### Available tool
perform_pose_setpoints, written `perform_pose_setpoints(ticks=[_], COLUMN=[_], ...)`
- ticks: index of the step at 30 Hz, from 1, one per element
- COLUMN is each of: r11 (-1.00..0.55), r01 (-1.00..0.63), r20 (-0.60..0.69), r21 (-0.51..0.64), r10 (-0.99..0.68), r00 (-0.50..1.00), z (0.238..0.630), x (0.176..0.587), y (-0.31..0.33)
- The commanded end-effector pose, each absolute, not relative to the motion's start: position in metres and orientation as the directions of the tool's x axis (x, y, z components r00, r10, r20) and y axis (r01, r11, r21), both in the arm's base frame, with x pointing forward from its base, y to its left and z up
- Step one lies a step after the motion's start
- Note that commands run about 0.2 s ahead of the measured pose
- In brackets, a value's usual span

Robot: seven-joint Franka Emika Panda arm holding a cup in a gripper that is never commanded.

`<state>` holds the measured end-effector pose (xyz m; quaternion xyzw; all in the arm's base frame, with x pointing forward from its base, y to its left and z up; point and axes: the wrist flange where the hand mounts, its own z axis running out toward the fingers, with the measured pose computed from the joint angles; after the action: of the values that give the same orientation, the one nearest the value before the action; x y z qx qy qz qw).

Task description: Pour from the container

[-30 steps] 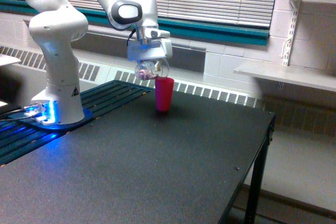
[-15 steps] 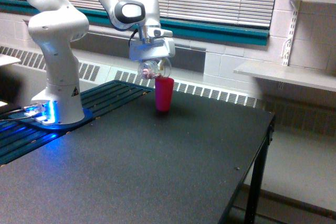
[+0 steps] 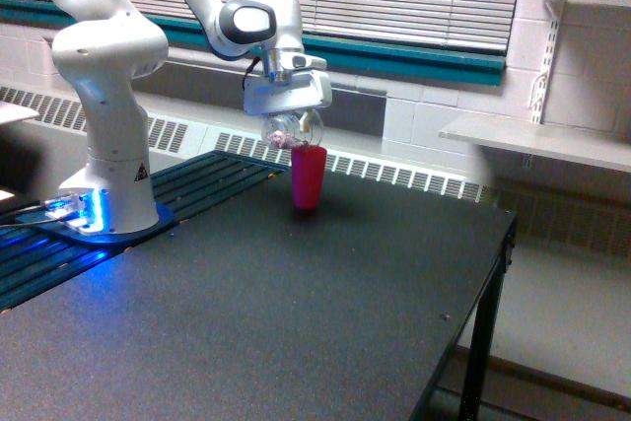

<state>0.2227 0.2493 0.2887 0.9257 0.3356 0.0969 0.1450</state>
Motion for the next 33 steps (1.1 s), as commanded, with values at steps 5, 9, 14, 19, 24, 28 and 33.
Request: perform_pose_setpoints(ticks=[5,9,14,19,24,28,33], r11=[-0.736,-0.722,-0.706,-0.697,-0.684,-0.673,-0.661], r01=[0.579,0.590,0.605,0.612,0.621,0.629,0.636], r20=[0.080,0.073,0.061,0.052,0.038,0.027,0.022], r21=[0.352,0.362,0.367,0.374,0.383,0.390,0.398], r10=[0.639,0.653,0.667,0.674,0.683,0.691,0.700], r00=[0.765,0.754,0.742,0.737,0.729,0.722,0.714], z=[0.2922,0.2926,0.2918,0.2914,0.2903,0.2905,0.2928], x=[0.2322,0.2321,0.2299,0.2282,0.2262,0.2244,0.2228], y=[0.2435,0.2452,0.2469,0.2472,0.2458,0.2449,0.2469])
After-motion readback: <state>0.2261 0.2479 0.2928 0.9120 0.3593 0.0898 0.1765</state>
